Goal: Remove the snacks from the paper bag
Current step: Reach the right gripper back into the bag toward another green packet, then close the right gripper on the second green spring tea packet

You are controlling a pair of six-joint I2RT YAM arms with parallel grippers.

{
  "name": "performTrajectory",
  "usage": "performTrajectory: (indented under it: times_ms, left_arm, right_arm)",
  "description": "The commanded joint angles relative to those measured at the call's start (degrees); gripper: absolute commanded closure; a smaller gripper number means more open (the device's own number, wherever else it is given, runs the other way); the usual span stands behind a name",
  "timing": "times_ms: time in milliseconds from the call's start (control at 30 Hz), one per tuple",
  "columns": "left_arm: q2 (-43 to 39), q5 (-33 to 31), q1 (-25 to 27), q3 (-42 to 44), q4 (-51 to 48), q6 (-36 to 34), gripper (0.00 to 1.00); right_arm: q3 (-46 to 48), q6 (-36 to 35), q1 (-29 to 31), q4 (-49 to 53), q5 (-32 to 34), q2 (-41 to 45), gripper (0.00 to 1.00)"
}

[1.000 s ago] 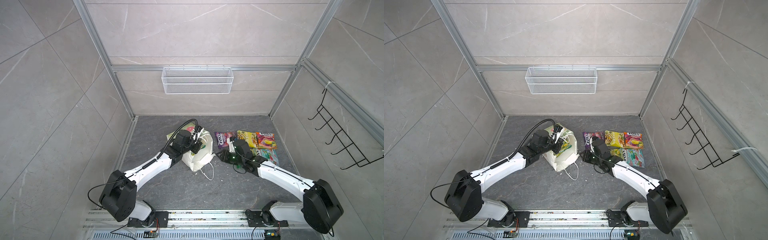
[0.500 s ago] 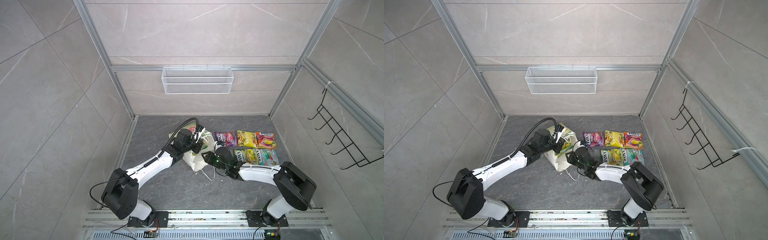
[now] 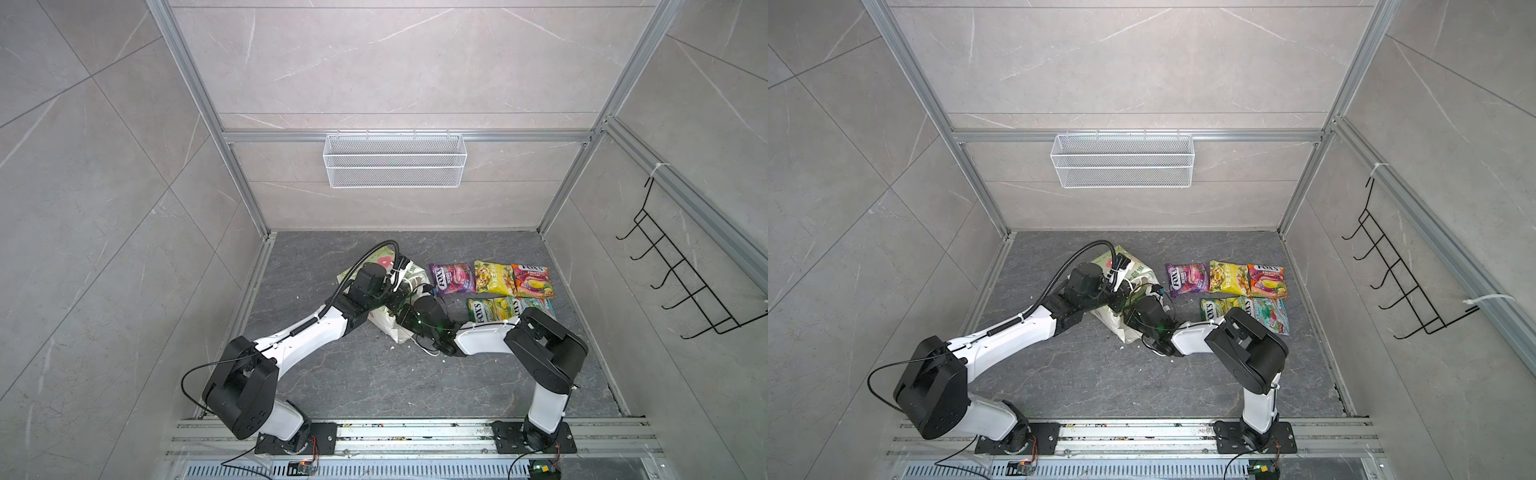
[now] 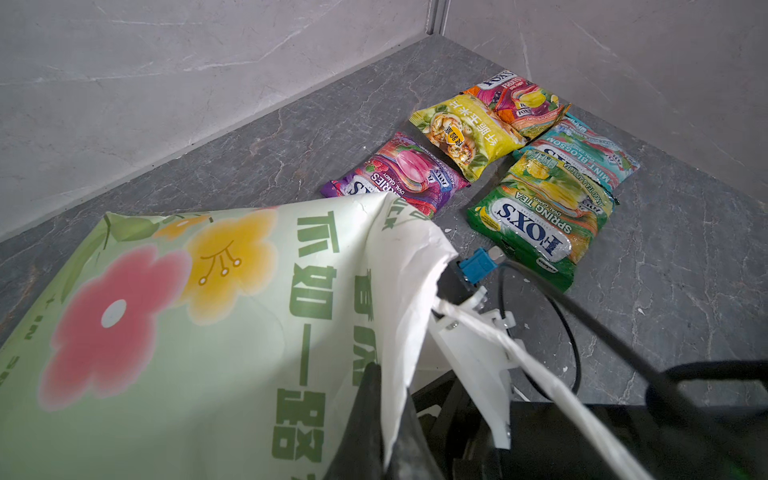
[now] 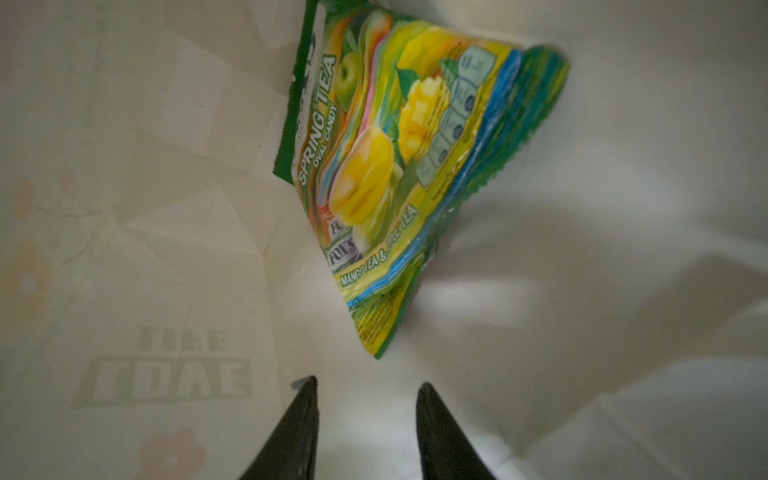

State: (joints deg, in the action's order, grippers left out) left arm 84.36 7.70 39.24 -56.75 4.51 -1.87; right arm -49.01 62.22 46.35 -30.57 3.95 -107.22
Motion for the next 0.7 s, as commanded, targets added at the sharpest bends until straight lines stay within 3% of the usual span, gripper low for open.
performTrajectory:
  times_ms: [0,667]
  left_arm:
    - [-2.43,2.19,1.16,-0.14,3.14,0.42,1.0]
    - [-2.53,4.02,2.24,0.73,4.36,0.34,1.0]
  right_arm:
    - [-2.14,1.42,0.23,-1.42,1.44,-2.2,0.58]
    - [-5.55,5.9,-0.91,0.45,5.19,-7.2,0.53]
